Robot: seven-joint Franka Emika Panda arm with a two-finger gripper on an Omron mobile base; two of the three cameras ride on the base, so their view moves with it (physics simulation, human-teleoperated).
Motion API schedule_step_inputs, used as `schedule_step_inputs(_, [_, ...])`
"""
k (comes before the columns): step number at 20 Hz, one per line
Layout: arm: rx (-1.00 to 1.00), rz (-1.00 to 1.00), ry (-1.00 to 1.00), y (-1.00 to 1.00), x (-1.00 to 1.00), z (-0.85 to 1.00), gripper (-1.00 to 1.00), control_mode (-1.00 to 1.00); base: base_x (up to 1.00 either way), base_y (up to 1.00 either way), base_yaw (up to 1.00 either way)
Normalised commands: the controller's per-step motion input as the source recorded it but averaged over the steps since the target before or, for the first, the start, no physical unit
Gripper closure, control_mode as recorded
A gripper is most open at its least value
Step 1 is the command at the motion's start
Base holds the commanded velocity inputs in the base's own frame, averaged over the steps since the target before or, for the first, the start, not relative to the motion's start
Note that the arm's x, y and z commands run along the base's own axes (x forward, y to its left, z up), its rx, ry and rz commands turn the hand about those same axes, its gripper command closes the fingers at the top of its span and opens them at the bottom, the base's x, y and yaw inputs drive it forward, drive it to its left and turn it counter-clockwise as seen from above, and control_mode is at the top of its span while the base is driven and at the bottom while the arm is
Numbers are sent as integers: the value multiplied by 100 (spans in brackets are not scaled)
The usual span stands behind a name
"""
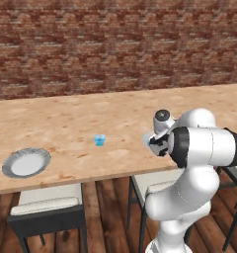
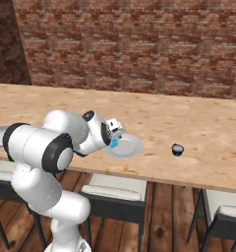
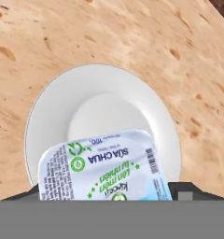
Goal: Place two yogurt containers on each plate.
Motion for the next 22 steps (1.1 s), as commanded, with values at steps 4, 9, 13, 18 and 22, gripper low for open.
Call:
schedule_step_inputs(4, [0,0,0,-6,27,-20,-100,-100,0,0,0])
schedule_step_inputs(9, [1,0,1,-1,6,0,-100,-100,0,0,0])
schedule_step_inputs(13, [1,-6,1,0,0,43,-100,-100,0,0,0])
schedule_step_inputs(18, [0,-14,7,0,19,75,-100,-100,0,0,0])
schedule_step_inputs(22, [1,-16,10,0,26,91,-100,-100,0,0,0])
